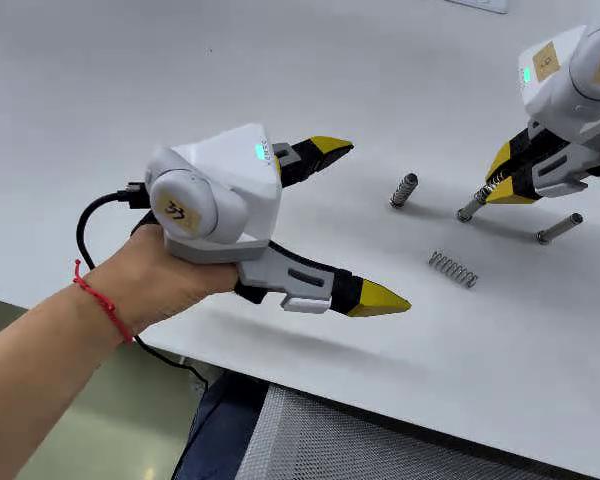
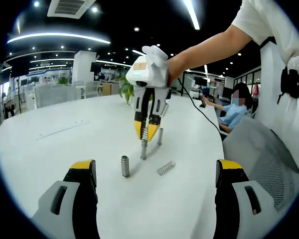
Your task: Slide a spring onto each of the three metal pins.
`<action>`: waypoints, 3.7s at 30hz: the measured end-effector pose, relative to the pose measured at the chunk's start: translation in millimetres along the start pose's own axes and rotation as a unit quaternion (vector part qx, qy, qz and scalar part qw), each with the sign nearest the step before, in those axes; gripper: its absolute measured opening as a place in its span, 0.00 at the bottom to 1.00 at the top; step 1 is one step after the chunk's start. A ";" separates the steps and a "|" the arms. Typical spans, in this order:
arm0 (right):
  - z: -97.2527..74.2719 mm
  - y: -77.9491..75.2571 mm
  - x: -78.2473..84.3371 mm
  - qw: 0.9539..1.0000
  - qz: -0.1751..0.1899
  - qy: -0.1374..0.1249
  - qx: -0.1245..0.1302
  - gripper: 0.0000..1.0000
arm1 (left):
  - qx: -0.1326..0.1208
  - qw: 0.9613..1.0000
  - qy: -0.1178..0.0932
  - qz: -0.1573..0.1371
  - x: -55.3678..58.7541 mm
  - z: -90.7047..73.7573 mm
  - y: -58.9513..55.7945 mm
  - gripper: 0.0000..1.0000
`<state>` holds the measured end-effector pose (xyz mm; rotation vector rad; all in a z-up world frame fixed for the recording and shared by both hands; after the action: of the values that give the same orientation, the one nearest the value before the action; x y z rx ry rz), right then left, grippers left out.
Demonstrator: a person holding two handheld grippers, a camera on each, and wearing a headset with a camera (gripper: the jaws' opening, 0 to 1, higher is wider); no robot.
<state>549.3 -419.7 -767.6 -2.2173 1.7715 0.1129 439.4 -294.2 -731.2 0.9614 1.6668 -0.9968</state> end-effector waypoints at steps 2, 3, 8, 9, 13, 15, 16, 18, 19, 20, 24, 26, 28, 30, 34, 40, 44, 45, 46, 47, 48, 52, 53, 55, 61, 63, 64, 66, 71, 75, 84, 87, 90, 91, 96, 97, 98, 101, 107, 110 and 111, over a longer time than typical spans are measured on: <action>2.3 -0.1 0.4 1.000 0.000 0.000 0.000 0.08 | 0.000 1.000 0.000 0.000 0.5 -0.1 0.0 0.99; 2.3 -0.2 -0.1 1.000 0.002 0.000 0.000 0.08 | -0.001 1.000 0.000 -0.001 0.5 -0.2 0.1 0.99; 6.9 1.5 0.5 1.000 0.003 0.000 -0.002 0.08 | -0.002 1.000 -0.001 -0.002 1.8 -1.3 1.5 0.99; 7.8 1.9 0.7 1.000 0.004 0.001 -0.003 0.08 | -0.002 1.000 -0.001 -0.002 1.8 -1.3 1.5 0.99; 10.6 4.0 0.2 1.000 0.006 0.000 -0.003 0.08 | -0.002 1.000 -0.002 -0.003 2.2 -1.1 2.3 0.99; 11.9 5.0 0.4 1.000 0.007 0.001 -0.002 0.08 | -0.002 1.000 -0.002 -0.003 2.3 -0.9 2.4 0.99; 12.4 6.2 0.5 1.000 0.007 0.001 -0.003 0.08 | -0.002 1.000 -0.002 -0.003 2.4 -0.7 2.5 0.99; 13.4 8.3 0.1 1.000 0.008 0.001 -0.003 0.08 | -0.002 1.000 -0.003 -0.004 2.6 -0.5 2.3 0.99; 14.6 8.5 0.3 1.000 0.007 0.002 -0.002 0.08 | -0.002 1.000 -0.003 -0.005 2.6 -0.4 2.1 0.99; 16.2 8.7 0.9 1.000 0.005 0.003 -0.001 0.08 | -0.001 1.000 -0.003 -0.004 2.6 -0.3 2.0 0.99; 22.5 8.4 2.5 1.000 0.003 0.004 0.000 0.08 | -0.002 1.000 -0.002 -0.004 3.3 -0.4 2.3 0.99; 25.0 8.3 2.9 1.000 0.002 0.004 0.001 0.08 | -0.003 1.000 -0.002 -0.006 4.2 -0.7 2.5 0.99; 26.0 9.8 2.1 1.000 0.002 0.004 0.002 0.08 | -0.003 1.000 -0.002 -0.006 4.8 -1.3 2.6 0.99; 28.5 10.2 3.0 1.000 0.003 0.004 0.002 0.08 | -0.003 1.000 -0.002 -0.006 5.4 -1.8 2.7 0.99; 30.9 10.1 4.2 1.000 0.006 0.005 0.003 0.08 | -0.005 1.000 -0.002 -0.006 5.8 -2.7 3.2 0.99; 32.8 12.0 3.9 1.000 0.007 0.006 0.002 0.08 | -0.006 1.000 -0.002 -0.006 5.9 -3.4 2.6 0.99; 33.6 11.6 2.9 1.000 0.008 0.005 0.003 0.08 | -0.006 1.000 0.000 -0.007 6.2 -4.1 2.1 0.99; 33.4 12.2 2.5 1.000 0.008 0.005 0.003 0.08 | -0.007 1.000 0.000 -0.007 6.3 -4.3 2.0 0.99; 32.9 13.3 1.6 1.000 0.008 0.004 0.003 0.08 | -0.007 1.000 0.000 -0.008 6.4 -4.6 1.9 0.99; 33.1 13.5 1.4 1.000 0.010 0.003 0.002 0.09 | -0.007 1.000 0.001 -0.008 6.6 -4.9 1.9 0.99; 33.5 13.4 1.5 1.000 0.012 0.002 0.002 0.10 | -0.008 1.000 0.001 -0.008 6.7 -5.1 1.7 0.99; 32.1 14.1 1.0 1.000 0.014 0.001 0.004 0.11 | -0.008 1.000 0.003 -0.008 6.7 -5.5 1.1 0.99; 30.8 14.5 0.4 1.000 0.016 -0.001 0.005 0.11 | -0.009 1.000 0.004 -0.007 6.6 -5.7 1.0 0.99; 28.8 13.7 0.3 1.000 0.022 -0.004 0.006 0.13 | -0.009 1.000 0.003 -0.008 6.0 -6.0 0.9 0.99; 19.7 9.9 -0.8 0.999 0.037 -0.019 0.013 0.18 | -0.011 1.000 0.007 -0.007 4.8 -7.4 1.4 0.99; 14.7 9.1 -3.2 0.998 0.050 -0.029 0.015 0.22 | -0.011 1.000 0.008 -0.006 3.9 -7.8 1.5 0.99; 12.2 8.5 -3.1 0.998 0.050 -0.030 0.018 0.23 | -0.011 1.000 0.009 -0.005 3.7 -7.9 1.6 0.99; 6.3 7.6 -4.1 0.998 0.049 -0.036 0.027 0.25 | -0.012 1.000 0.011 -0.004 2.7 -8.2 1.7 0.99; -7.9 9.7 -6.5 0.996 0.062 -0.055 0.036 0.30 | -0.011 1.000 0.015 0.000 -0.3 -8.4 0.5 0.99; -16.8 10.5 -4.1 0.994 0.072 -0.073 0.043 0.39 | -0.013 1.000 0.019 0.003 -2.8 -9.3 -0.4 0.99; -41.1 15.9 -0.1 0.987 0.096 -0.116 0.061 0.54 | -0.017 1.000 0.025 0.006 -5.4 -12.5 -3.0 0.99; -46.7 17.4 3.3 0.984 0.100 -0.128 0.070 0.60 | -0.017 0.999 0.028 0.008 -7.2 -13.3 -3.6 0.99; -52.3 16.9 7.4 0.982 0.104 -0.141 0.077 0.66 | -0.018 0.999 0.030 0.010 -8.9 -13.8 -3.9 0.99; -56.0 17.8 7.7 0.980 0.109 -0.147 0.079 0.66 | -0.018 0.999 0.031 0.011 -9.7 -13.9 -4.0 0.99; -66.7 25.0 12.5 0.973 0.128 -0.171 0.081 0.73 | -0.017 0.999 0.038 0.015 -13.2 -14.3 -5.2 0.98; -68.0 26.2 14.1 0.973 0.129 -0.175 0.083 0.74 | -0.017 0.999 0.040 0.017 -13.6 -14.3 -5.6 0.98; -70.3 28.0 15.5 0.970 0.131 -0.186 0.086 0.75 | -0.017 0.999 0.041 0.018 -14.2 -14.4 -6.1 0.98; -76.5 36.9 18.4 0.967 0.137 -0.199 0.087 0.80 | -0.017 0.999 0.045 0.019 -15.6 -14.3 -8.1 0.98; -90.7 52.4 26.5 0.956 0.159 -0.227 0.094 0.87 | -0.017 0.998 0.055 0.025 -18.3 -13.5 -12.3 0.98; -94.7 51.0 41.7 0.952 0.169 -0.236 0.095 0.91 | -0.014 0.998 0.060 0.028 -20.2 -11.9 -15.6 0.97; -97.2 53.0 44.1 0.950 0.171 -0.243 0.098 0.92 | -0.013 0.997 0.063 0.030 -20.8 -11.4 -16.5 0.96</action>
<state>496.5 -498.6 -695.7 -1.5535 1.7651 0.4904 426.1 -292.9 -705.6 1.0698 1.7393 -0.8868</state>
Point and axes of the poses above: the centre of the closed fingertips' face, and the gripper's own axes: z roughly forward along the fingers, y roughly to its left, x roughly out of its underside, the point moved 4 cm from there along -z, roughly backward along the fingers, and after that the axes turned 14 degrees about x, right-handed, at the moved point
